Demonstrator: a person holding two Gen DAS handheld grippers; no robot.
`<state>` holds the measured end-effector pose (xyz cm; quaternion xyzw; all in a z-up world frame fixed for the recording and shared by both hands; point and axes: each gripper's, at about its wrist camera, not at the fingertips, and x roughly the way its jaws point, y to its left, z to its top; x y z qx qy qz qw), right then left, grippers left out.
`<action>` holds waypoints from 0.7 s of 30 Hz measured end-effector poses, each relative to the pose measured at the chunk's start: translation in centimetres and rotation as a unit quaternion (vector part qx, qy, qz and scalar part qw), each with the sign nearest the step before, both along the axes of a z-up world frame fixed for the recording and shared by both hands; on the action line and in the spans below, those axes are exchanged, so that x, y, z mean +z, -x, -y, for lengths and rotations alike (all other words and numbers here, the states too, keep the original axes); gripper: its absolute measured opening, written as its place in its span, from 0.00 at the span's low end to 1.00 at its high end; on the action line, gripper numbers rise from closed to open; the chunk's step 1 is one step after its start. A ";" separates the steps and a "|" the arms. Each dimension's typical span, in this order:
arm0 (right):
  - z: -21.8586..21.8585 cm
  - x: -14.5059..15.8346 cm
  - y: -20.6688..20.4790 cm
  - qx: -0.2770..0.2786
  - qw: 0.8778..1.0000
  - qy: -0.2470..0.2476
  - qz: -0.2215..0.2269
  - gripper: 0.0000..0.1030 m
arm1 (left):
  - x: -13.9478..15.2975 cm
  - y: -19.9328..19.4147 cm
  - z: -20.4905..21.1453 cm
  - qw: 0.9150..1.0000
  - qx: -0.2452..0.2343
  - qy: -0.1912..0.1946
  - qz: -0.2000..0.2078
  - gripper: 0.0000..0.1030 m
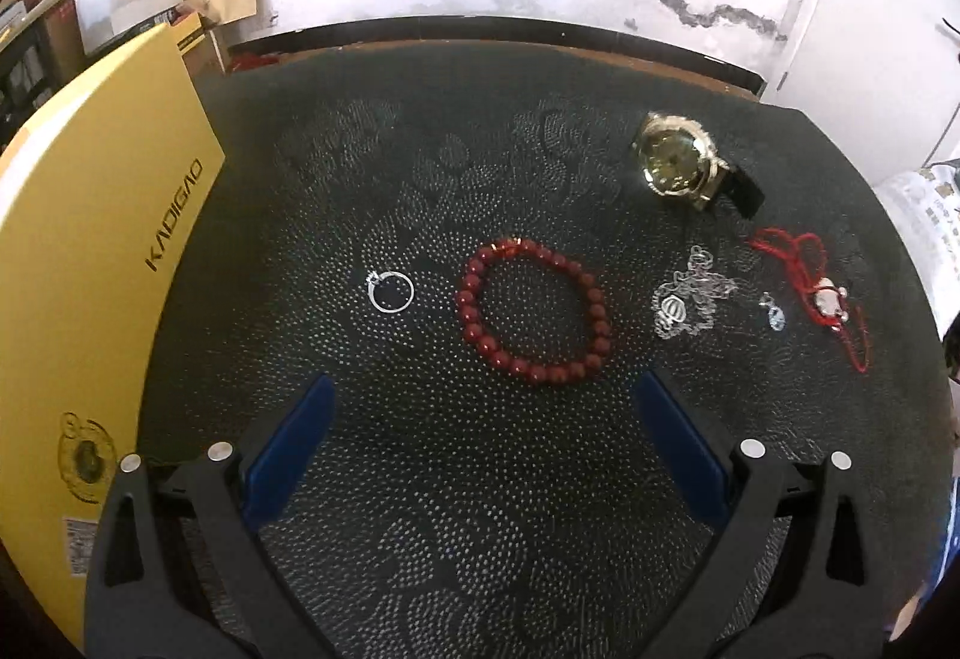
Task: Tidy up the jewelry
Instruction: 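Lower the left tool onto the red bead bracelet and close it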
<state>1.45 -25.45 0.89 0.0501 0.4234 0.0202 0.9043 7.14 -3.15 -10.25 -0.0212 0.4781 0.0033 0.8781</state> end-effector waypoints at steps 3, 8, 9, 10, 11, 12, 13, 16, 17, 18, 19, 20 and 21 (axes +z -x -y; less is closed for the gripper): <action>0.5 -0.2 -0.1 -0.004 1.000 -0.003 -0.001 0.94 | -1.1 -0.8 0.7 1.000 0.000 0.001 -0.011 0.95; 1.0 -0.2 -0.2 -0.009 1.000 -0.007 -0.002 0.94 | -1.8 -1.2 1.8 0.999 -0.003 -0.031 0.014 0.94; 1.1 -0.2 -0.2 -0.008 1.000 -0.007 -0.002 0.94 | -1.8 -1.3 1.8 0.999 -0.001 -0.030 0.015 0.94; 1.1 -0.2 -0.2 -0.008 1.000 -0.007 -0.002 0.94 | -1.7 -1.5 1.8 0.999 0.003 -0.029 0.015 0.92; 1.1 -0.2 -0.2 -0.008 1.000 -0.007 -0.002 0.94 | -1.6 -1.6 1.8 0.999 0.004 -0.030 0.016 0.87; 1.2 -0.2 -0.2 -0.007 1.000 -0.007 -0.003 0.94 | -1.4 -1.7 1.9 0.999 0.003 -0.030 0.017 0.78; 1.1 -0.3 -0.2 -0.007 1.000 -0.007 -0.004 0.94 | -1.3 -1.9 1.8 0.999 0.003 -0.031 0.019 0.73; 1.4 -0.4 -0.3 -0.010 1.000 -0.006 -0.007 0.94 | -1.0 -1.9 1.6 0.999 0.013 -0.032 0.023 0.50; 1.5 -0.5 -0.3 -0.012 1.000 -0.005 -0.007 0.94 | -0.9 -1.9 1.7 0.999 0.012 -0.033 0.025 0.37; 1.7 -0.6 -0.3 -0.013 1.000 -0.004 -0.008 0.94 | -0.8 -2.0 1.7 0.999 0.012 -0.035 0.025 0.25; 1.9 -0.7 -0.4 -0.016 1.000 -0.003 -0.009 0.94 | -0.7 -2.2 1.5 0.999 0.017 -0.035 0.024 0.21; 2.1 -0.9 -0.5 -0.018 1.000 -0.003 -0.011 0.94 | -0.7 -2.3 1.3 0.999 0.018 -0.029 0.021 0.14; 2.2 -1.0 -0.5 -0.019 1.000 -0.003 -0.011 0.94 | -0.7 -2.3 1.3 0.999 0.018 -0.025 0.020 0.14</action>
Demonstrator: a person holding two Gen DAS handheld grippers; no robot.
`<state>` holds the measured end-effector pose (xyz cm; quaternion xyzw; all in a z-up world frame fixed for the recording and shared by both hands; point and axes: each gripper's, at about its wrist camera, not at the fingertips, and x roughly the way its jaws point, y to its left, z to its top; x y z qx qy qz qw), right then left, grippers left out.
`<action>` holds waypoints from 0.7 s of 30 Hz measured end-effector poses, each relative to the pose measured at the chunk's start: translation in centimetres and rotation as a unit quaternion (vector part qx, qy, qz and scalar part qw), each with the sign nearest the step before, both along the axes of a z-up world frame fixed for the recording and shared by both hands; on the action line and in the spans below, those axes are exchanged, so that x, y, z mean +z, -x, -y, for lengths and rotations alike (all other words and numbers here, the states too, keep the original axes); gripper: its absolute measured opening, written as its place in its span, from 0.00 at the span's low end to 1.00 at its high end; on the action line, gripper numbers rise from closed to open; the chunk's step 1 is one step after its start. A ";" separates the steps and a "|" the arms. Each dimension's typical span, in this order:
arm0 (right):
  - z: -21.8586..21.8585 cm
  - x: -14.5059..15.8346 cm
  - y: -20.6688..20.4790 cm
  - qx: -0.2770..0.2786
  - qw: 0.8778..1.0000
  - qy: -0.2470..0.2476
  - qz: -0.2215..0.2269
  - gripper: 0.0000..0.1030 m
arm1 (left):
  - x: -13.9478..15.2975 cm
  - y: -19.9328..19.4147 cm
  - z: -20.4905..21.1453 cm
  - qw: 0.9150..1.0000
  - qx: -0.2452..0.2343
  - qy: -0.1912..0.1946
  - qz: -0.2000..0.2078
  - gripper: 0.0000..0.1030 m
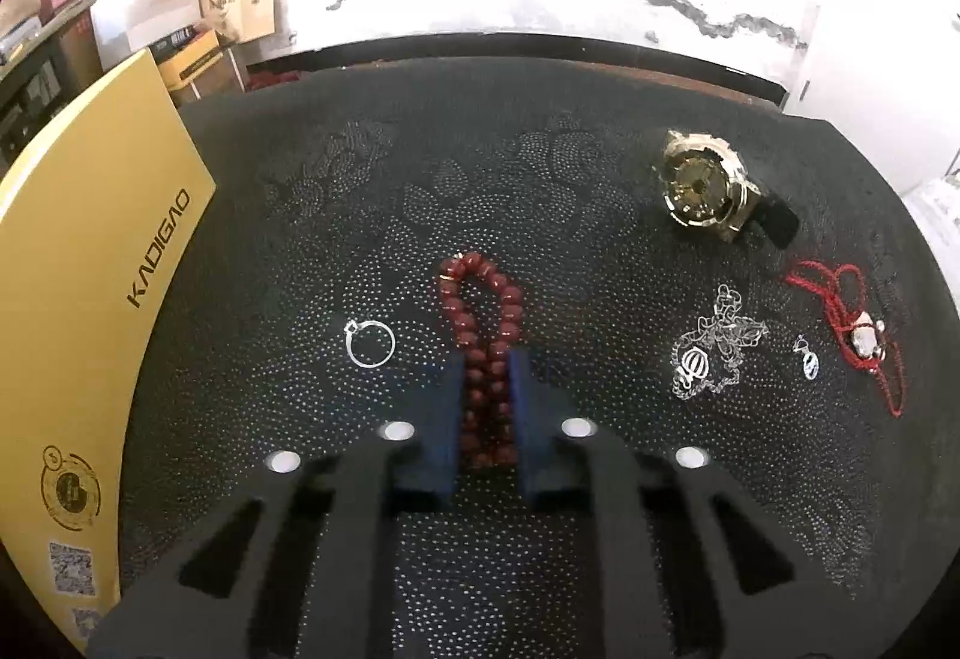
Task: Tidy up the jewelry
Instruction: 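Lower the left tool onto the red bead bracelet and close it, then lift the red bead bracelet with the left tool while the right tool grasps the red cord charm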
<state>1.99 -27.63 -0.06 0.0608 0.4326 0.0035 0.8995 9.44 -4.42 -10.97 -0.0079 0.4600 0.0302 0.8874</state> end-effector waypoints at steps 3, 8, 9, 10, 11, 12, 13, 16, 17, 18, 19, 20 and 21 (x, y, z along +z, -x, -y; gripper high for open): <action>0.3 -0.2 -0.1 -0.003 1.000 0.005 0.000 0.94 | 0.2 -0.1 0.0 1.000 -0.003 0.007 -0.005 0.14; 0.5 -0.7 -0.2 0.000 1.000 0.015 0.000 0.94 | 1.8 0.6 0.1 1.000 -0.018 -0.009 0.009 0.00; 0.5 -0.8 -0.2 0.000 1.000 0.017 -0.001 0.94 | 2.2 0.8 0.0 1.000 -0.023 -0.005 0.008 0.00; 0.6 -1.0 -0.3 0.000 1.000 0.021 -0.002 0.94 | 2.6 1.0 0.0 1.000 -0.024 -0.002 0.011 0.00; 0.7 -1.3 -0.3 0.000 1.000 0.023 -0.005 0.94 | 3.1 1.2 0.0 0.999 -0.026 -0.005 0.017 0.00; 0.8 -1.5 -0.4 0.000 1.000 0.024 -0.007 0.94 | 3.4 1.5 -0.1 0.999 -0.028 -0.009 0.021 0.00; 0.8 -1.7 -0.5 -0.001 1.000 0.025 -0.011 0.94 | 4.0 1.6 -0.4 0.999 -0.026 -0.009 0.028 0.00; 1.0 -2.9 -0.9 -0.002 0.999 0.030 -0.023 0.94 | 5.9 2.1 -1.3 0.999 -0.028 0.008 0.034 0.00; 0.8 -3.4 -1.1 0.000 0.999 0.035 -0.027 0.94 | 6.6 2.3 -1.7 0.999 -0.030 0.011 0.039 0.00; 0.7 -3.8 -1.2 0.002 0.999 0.041 -0.031 0.94 | 7.4 2.6 -2.1 0.998 -0.037 0.008 0.048 0.00; 0.4 -4.4 -1.5 0.004 0.998 0.049 -0.037 0.94 | 7.6 2.6 -2.1 0.997 -0.051 0.000 0.051 0.00; 0.2 -4.9 -1.9 0.003 0.998 0.054 -0.045 0.94 | 7.6 2.6 -2.4 0.997 -0.051 -0.002 0.053 0.00; 0.1 -5.1 -2.1 0.002 0.997 0.053 -0.049 0.94 | 6.9 2.3 -3.0 0.998 -0.044 0.011 0.046 0.00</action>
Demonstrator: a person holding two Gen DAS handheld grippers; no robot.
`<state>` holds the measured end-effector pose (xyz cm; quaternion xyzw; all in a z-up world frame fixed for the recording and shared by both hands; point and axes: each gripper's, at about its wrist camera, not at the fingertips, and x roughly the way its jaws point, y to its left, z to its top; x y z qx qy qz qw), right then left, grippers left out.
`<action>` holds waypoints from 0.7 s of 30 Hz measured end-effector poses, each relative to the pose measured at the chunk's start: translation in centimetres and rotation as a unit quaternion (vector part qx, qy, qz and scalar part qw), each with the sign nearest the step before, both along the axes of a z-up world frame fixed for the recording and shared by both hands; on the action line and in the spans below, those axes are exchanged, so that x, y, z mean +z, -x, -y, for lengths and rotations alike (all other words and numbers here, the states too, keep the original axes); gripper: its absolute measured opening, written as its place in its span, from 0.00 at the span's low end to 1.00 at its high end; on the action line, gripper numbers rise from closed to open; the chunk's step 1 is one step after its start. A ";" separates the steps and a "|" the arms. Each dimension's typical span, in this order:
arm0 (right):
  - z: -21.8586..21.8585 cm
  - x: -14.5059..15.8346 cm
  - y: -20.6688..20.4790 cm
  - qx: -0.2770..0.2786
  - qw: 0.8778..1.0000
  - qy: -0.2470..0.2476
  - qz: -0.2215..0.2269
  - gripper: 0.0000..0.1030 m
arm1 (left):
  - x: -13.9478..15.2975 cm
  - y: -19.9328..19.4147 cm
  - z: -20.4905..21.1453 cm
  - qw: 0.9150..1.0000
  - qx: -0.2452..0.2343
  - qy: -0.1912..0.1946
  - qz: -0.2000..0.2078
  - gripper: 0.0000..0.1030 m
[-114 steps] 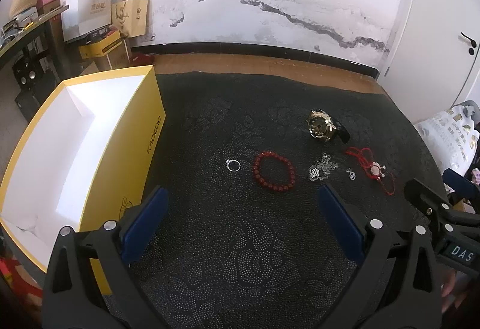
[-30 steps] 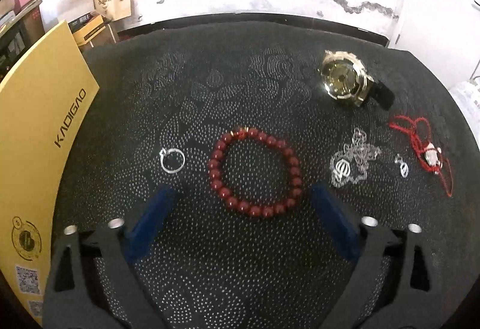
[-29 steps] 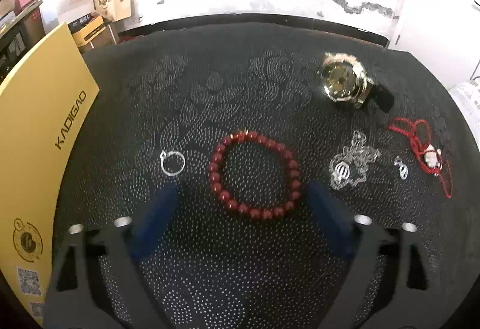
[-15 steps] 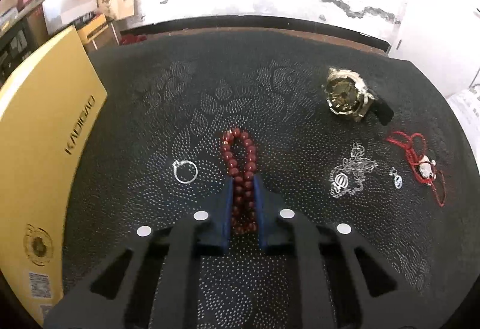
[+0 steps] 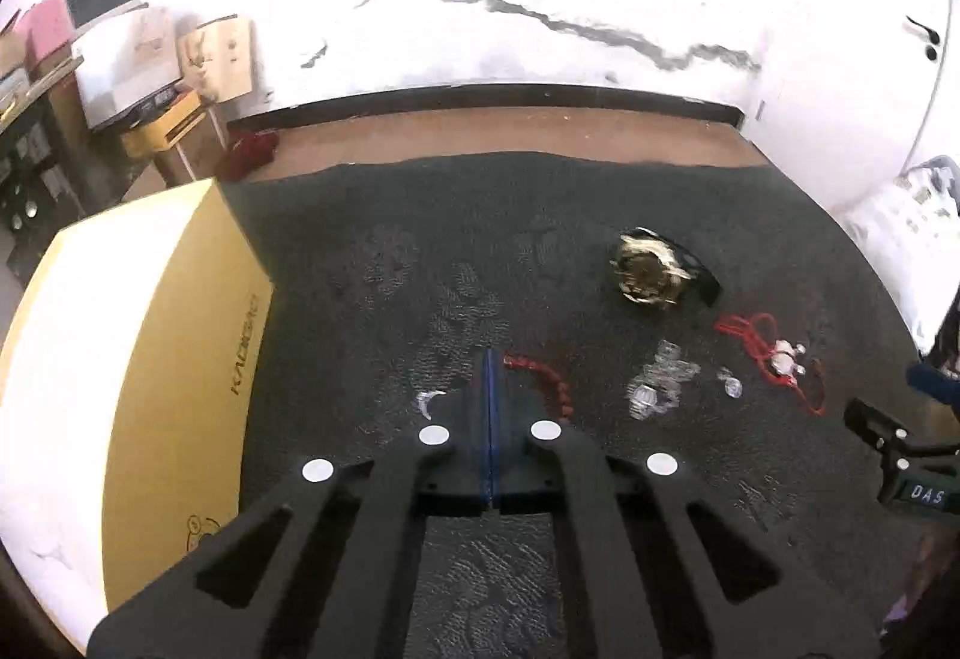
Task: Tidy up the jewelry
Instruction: 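Lift the red bead bracelet with the left tool while the right tool grasps the red cord charm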
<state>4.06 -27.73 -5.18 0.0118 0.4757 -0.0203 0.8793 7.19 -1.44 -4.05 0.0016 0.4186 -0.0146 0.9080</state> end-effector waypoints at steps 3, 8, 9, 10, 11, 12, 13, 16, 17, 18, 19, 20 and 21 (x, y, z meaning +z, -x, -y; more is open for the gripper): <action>-0.4 -0.2 -0.4 -0.002 1.000 -0.006 -0.004 0.94 | -2.7 -1.4 -0.5 0.998 0.011 0.046 -0.033 0.00; -1.4 1.2 -0.5 0.008 1.000 -0.015 0.011 0.94 | -4.2 -0.9 -0.2 0.998 -0.019 0.043 -0.035 0.38; -1.6 1.5 -0.6 0.009 1.000 -0.019 0.014 0.94 | -4.4 -0.8 -0.4 0.998 -0.020 0.054 -0.039 0.79; -1.7 1.6 -0.7 0.011 1.000 -0.020 0.015 0.94 | -4.5 -0.5 -0.9 0.997 -0.012 0.068 -0.033 0.83; -1.9 1.7 -0.9 0.015 1.000 -0.024 0.014 0.94 | -4.6 -0.3 -1.2 0.997 -0.003 0.068 -0.024 0.83; -2.0 1.8 -1.0 0.017 0.999 -0.027 0.013 0.94 | -4.9 -0.3 -1.2 0.998 -0.005 0.064 -0.024 0.83; -2.1 1.8 -1.0 0.019 0.999 -0.030 0.013 0.94 | -5.2 -0.4 -1.2 0.998 -0.005 0.062 -0.024 0.83; -2.2 2.0 -1.2 0.023 0.999 -0.037 0.013 0.94 | -5.6 -1.2 -1.8 0.998 0.013 0.060 -0.023 0.77; -2.1 2.0 -1.2 0.023 0.999 -0.038 0.013 0.94 | -5.8 -1.5 -2.1 0.997 0.019 0.065 -0.026 0.72; -2.0 1.9 -1.3 0.023 0.999 -0.039 0.011 0.94 | -6.1 -1.7 -2.2 0.997 0.018 0.065 -0.033 0.62; -1.8 1.9 -1.3 0.022 0.999 -0.041 0.009 0.94 | -6.7 -2.0 -2.1 0.997 0.016 0.064 -0.043 0.56; -1.5 1.8 -1.3 0.020 0.999 -0.044 0.008 0.94 | -7.2 -2.1 -1.9 0.997 0.015 0.056 -0.048 0.52; -1.4 1.8 -1.2 0.018 0.999 -0.045 0.007 0.94 | -7.2 -1.9 -1.3 0.999 0.010 0.031 -0.035 0.46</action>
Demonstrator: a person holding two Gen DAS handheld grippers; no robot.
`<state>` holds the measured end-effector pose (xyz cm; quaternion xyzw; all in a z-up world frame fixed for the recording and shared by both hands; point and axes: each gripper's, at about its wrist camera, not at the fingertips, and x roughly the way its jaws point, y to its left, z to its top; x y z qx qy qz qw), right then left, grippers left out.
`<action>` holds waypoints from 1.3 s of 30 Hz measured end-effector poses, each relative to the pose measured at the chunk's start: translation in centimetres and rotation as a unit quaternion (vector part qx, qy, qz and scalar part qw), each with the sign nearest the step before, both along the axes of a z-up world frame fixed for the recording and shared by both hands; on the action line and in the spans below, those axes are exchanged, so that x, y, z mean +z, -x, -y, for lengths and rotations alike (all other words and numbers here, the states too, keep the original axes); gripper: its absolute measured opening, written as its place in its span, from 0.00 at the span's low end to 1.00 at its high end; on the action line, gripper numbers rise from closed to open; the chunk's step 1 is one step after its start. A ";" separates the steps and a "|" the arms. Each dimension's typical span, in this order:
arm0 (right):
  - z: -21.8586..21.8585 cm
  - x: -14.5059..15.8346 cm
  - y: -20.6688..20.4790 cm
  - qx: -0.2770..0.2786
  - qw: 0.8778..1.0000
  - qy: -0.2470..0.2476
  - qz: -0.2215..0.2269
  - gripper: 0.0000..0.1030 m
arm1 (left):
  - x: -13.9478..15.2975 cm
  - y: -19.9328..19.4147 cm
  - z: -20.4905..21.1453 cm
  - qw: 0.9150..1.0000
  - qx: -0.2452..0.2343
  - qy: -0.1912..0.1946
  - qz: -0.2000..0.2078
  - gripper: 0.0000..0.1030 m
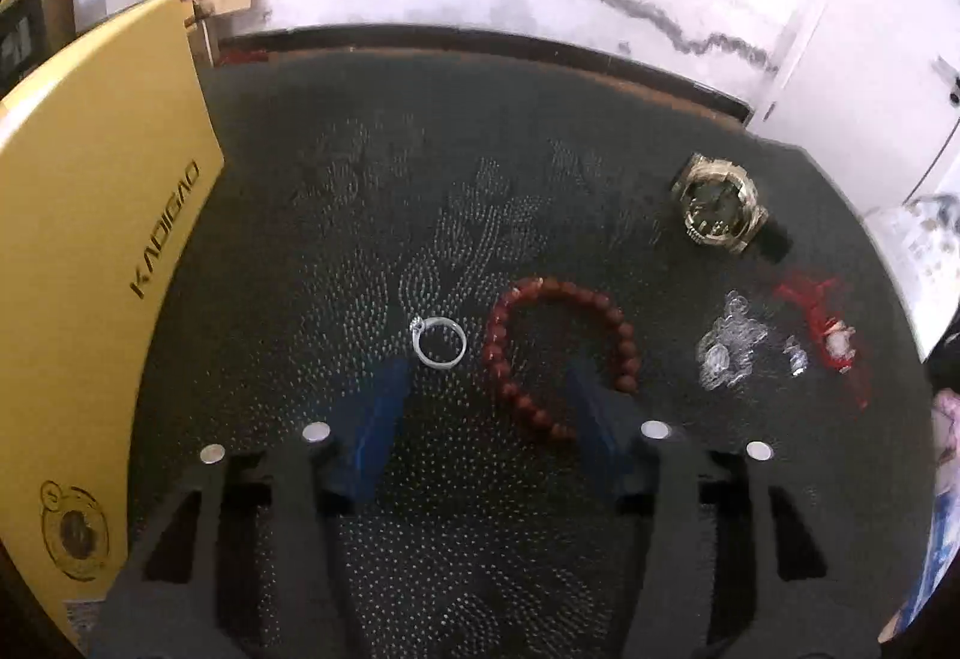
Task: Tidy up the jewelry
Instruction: 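Lift the red bead bracelet with the left tool while the right tool grasps the red cord charm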
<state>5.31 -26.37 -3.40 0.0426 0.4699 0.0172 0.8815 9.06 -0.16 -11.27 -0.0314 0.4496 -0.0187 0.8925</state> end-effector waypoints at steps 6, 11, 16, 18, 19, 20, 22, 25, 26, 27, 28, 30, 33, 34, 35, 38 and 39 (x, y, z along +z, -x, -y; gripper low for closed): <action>1.1 0.1 0.2 -0.011 1.000 -0.007 0.003 0.94 | -0.2 0.3 1.6 0.999 0.009 -0.035 0.001 0.43; 1.6 0.0 0.5 -0.015 1.000 -0.006 0.004 0.94 | -0.1 0.1 2.1 0.999 0.028 -0.046 -0.002 0.34; 2.1 0.0 0.7 -0.019 1.000 -0.006 0.005 0.94 | 0.0 0.2 2.5 0.998 0.026 -0.053 -0.005 0.20; 2.0 -0.1 0.6 -0.017 1.000 -0.003 0.003 0.94 | 0.1 0.2 3.0 0.998 0.019 -0.061 -0.008 0.09; 1.9 -0.3 0.6 -0.017 1.000 -0.003 0.001 0.94 | 0.1 0.1 3.1 0.998 0.019 -0.063 -0.008 0.07; 1.9 -0.4 0.6 -0.016 1.000 -0.005 -0.001 0.94 | 0.2 0.0 3.0 0.998 0.020 -0.062 -0.010 0.07; 1.9 -0.5 0.4 -0.015 1.000 -0.003 -0.003 0.94 | 0.2 -0.2 2.9 0.998 0.023 -0.055 -0.015 0.07; 1.9 -0.8 0.2 -0.016 1.000 0.000 -0.005 0.94 | 1.0 -0.1 2.7 0.999 0.022 -0.048 -0.013 0.07; 1.9 -0.9 0.1 -0.016 1.000 0.000 -0.007 0.94 | 1.5 0.0 2.8 0.999 0.020 -0.050 -0.005 0.07; 1.9 -1.1 0.1 -0.016 1.000 0.000 -0.009 0.94 | 2.2 0.2 2.8 0.999 0.016 -0.050 0.002 0.07; 2.0 -1.3 0.0 -0.016 1.000 -0.001 -0.011 0.94 | 2.7 0.3 3.0 0.999 0.014 -0.049 0.004 0.07; 1.8 -2.0 -0.2 -0.014 1.000 0.006 -0.018 0.94 | 4.1 0.7 3.1 0.999 0.009 -0.044 0.008 0.07; 1.3 -3.5 -0.5 -0.009 0.999 0.021 -0.036 0.94 | 6.1 1.5 3.3 0.999 -0.001 -0.048 0.023 0.07; 1.1 -4.2 -0.6 -0.008 0.999 0.024 -0.045 0.94 | 6.6 1.7 3.3 0.999 -0.001 -0.047 0.026 0.07; 1.1 -4.6 -0.7 -0.008 0.998 0.028 -0.050 0.94 | 7.1 1.9 3.2 0.999 -0.003 -0.044 0.027 0.07; 1.1 -6.7 -1.5 -0.019 0.997 0.032 -0.074 0.94 | 8.0 2.4 2.8 0.999 -0.005 -0.038 0.028 0.07; 1.2 -7.2 -1.8 -0.025 0.996 0.028 -0.079 0.94 | 8.1 2.6 2.7 0.999 -0.005 -0.036 0.029 0.07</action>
